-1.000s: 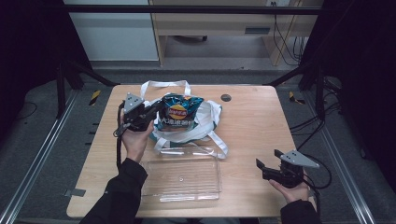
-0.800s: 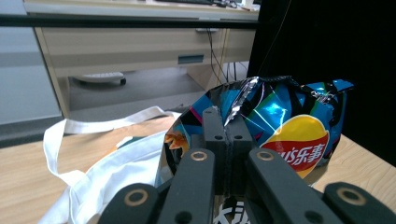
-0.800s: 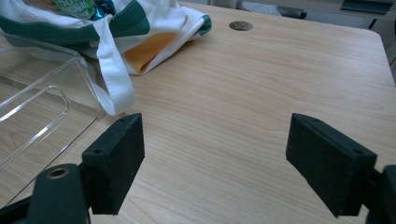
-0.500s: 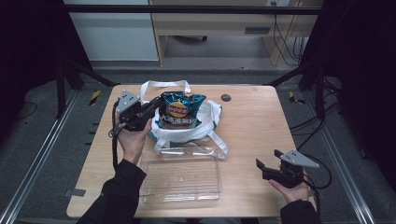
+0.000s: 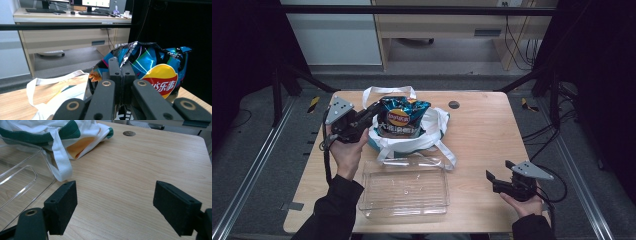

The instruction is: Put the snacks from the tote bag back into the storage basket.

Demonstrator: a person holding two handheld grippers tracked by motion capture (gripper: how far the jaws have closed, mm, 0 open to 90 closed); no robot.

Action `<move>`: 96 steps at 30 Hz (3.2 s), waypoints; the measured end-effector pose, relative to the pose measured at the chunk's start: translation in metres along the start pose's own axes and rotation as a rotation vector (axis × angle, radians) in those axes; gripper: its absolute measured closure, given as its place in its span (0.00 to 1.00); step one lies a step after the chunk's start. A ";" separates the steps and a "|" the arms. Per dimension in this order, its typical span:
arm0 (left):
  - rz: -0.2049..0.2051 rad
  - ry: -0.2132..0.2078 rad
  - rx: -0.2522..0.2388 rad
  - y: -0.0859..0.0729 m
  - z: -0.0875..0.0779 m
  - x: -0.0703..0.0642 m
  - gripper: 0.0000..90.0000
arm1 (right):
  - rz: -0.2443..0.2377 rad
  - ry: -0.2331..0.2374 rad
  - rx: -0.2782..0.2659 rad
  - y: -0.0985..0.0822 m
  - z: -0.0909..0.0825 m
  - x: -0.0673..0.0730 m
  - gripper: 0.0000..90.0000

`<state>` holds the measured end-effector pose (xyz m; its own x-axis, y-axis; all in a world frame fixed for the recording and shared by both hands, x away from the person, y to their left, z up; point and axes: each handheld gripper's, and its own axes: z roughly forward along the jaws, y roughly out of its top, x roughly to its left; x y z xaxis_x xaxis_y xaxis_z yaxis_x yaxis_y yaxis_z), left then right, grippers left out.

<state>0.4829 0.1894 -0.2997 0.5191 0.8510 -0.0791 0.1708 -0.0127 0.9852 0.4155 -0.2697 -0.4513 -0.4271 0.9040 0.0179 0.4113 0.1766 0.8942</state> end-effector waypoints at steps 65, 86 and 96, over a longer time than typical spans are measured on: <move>0.015 -0.093 -0.017 -0.016 -0.075 -0.042 1.00 | -0.007 -0.008 -0.006 0.000 -0.001 0.001 0.21; 0.023 -0.102 0.057 -0.041 -0.069 -0.048 1.00 | -0.013 -0.008 -0.005 0.000 -0.002 0.002 0.22; 0.018 -0.101 0.098 -0.050 -0.067 -0.047 1.00 | -0.015 -0.009 -0.005 0.000 -0.002 0.001 0.21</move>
<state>0.3937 0.1848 -0.3346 0.6037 0.7930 -0.0817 0.2393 -0.0826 0.9674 0.4134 -0.2694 -0.4507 -0.4256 0.9049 0.0009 0.4009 0.1877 0.8967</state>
